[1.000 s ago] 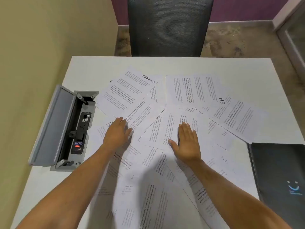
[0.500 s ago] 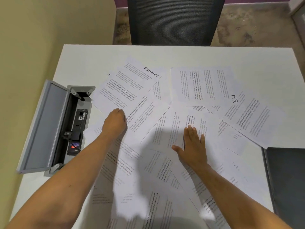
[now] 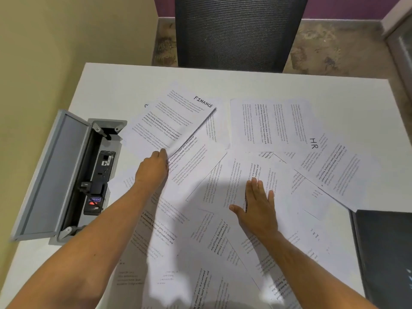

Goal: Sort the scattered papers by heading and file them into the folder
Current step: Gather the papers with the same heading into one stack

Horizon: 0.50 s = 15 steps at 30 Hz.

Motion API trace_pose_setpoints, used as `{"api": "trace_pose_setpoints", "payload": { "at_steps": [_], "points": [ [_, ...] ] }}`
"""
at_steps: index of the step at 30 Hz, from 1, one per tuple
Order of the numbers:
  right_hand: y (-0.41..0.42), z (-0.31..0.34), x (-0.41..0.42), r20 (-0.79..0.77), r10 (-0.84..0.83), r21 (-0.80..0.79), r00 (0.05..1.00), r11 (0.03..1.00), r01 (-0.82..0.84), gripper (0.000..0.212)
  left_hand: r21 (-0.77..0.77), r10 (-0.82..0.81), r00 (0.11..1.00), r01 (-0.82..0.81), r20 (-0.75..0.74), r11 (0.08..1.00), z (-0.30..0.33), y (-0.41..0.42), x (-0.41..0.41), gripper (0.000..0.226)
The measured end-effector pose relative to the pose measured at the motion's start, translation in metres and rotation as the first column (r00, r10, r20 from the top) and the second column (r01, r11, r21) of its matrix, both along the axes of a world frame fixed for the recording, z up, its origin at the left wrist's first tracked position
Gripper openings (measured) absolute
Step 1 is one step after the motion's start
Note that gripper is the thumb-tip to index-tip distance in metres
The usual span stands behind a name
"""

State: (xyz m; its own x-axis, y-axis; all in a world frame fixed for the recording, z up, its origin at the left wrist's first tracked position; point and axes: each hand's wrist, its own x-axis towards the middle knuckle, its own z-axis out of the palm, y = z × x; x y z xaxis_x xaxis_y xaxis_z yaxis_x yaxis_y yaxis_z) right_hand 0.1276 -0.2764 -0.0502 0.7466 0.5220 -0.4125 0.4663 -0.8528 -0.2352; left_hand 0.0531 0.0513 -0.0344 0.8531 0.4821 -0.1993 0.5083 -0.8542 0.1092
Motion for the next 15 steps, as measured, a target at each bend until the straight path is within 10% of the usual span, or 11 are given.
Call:
{"api": "trace_pose_setpoints", "payload": {
  "at_steps": [15],
  "points": [
    [0.008,0.006,0.002,-0.027,-0.060,0.055,0.998,0.997,0.062,0.099,-0.023,0.060,0.945,-0.056,0.322,0.998,0.052,-0.055,0.000,0.013]
  ]
}}
